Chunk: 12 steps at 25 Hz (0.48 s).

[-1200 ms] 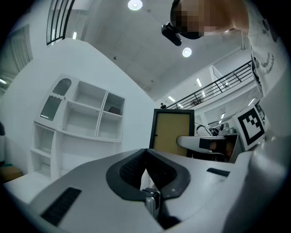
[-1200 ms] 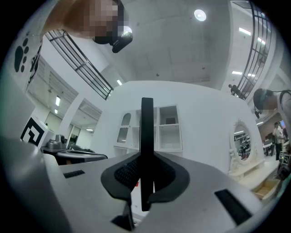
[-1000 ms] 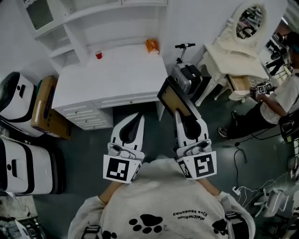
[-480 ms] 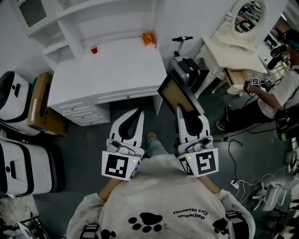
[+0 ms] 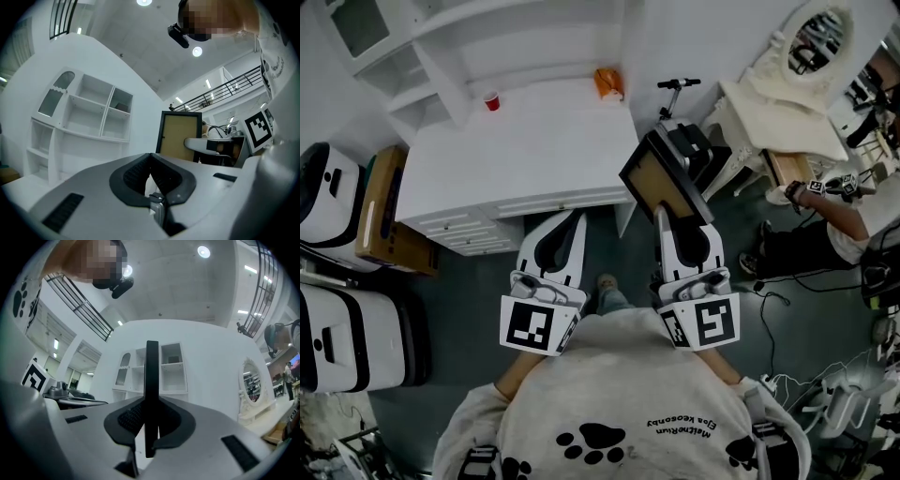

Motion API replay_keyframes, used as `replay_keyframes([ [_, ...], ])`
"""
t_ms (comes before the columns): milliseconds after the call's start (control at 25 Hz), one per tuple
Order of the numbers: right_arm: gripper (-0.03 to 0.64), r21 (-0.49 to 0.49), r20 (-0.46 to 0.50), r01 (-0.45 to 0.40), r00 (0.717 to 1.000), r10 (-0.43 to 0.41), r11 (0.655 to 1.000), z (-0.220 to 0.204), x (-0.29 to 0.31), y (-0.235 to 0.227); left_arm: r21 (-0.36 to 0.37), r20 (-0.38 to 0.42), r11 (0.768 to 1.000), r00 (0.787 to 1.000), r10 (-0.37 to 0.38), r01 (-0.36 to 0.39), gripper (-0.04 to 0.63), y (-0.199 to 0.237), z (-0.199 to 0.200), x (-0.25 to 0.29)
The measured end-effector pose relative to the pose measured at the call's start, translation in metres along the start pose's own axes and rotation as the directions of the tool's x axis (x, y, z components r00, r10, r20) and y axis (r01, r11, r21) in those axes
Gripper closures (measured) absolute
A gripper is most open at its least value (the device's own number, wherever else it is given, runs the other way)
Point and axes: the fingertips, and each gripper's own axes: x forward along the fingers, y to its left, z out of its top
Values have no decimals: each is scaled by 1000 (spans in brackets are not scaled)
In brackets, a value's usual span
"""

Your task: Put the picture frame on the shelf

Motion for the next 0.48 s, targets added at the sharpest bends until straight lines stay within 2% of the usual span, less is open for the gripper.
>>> replay_keyframes([
  [480,552,33,10,-7,1000,7,999,-28,101,-82,14,-14,999,999,37,-37,575,51,-15,115],
])
